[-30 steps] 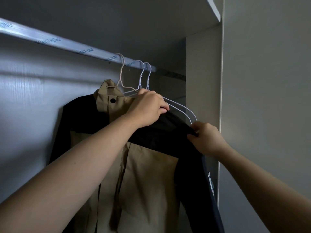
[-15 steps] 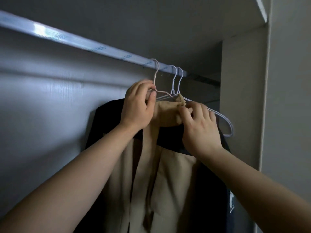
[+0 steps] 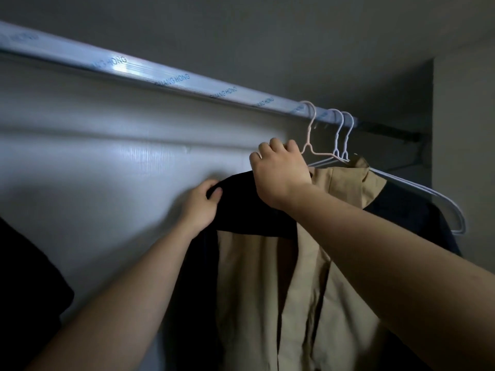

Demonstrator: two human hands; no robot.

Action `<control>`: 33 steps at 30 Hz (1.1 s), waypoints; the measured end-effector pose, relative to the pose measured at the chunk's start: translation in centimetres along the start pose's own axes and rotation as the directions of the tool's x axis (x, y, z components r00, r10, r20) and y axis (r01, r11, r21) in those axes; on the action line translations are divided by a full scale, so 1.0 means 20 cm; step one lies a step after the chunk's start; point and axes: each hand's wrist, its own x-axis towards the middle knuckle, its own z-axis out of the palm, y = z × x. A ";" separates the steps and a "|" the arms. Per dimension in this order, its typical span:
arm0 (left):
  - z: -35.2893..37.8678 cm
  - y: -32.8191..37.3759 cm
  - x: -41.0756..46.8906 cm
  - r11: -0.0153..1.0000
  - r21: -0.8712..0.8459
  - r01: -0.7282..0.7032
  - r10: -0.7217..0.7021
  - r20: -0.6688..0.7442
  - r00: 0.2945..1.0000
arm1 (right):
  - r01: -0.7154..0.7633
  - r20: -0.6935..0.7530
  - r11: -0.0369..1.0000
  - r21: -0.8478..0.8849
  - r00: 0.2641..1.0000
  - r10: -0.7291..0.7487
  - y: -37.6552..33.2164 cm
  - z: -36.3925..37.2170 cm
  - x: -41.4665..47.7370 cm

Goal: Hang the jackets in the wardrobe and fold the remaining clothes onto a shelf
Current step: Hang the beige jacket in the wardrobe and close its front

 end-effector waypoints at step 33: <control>-0.20 -0.08 -0.11 0.972 -0.057 0.230 -0.229 0.015 0.973 | -0.022 -0.034 0.962 0.271 0.999 0.033 -0.15 0.17 0.11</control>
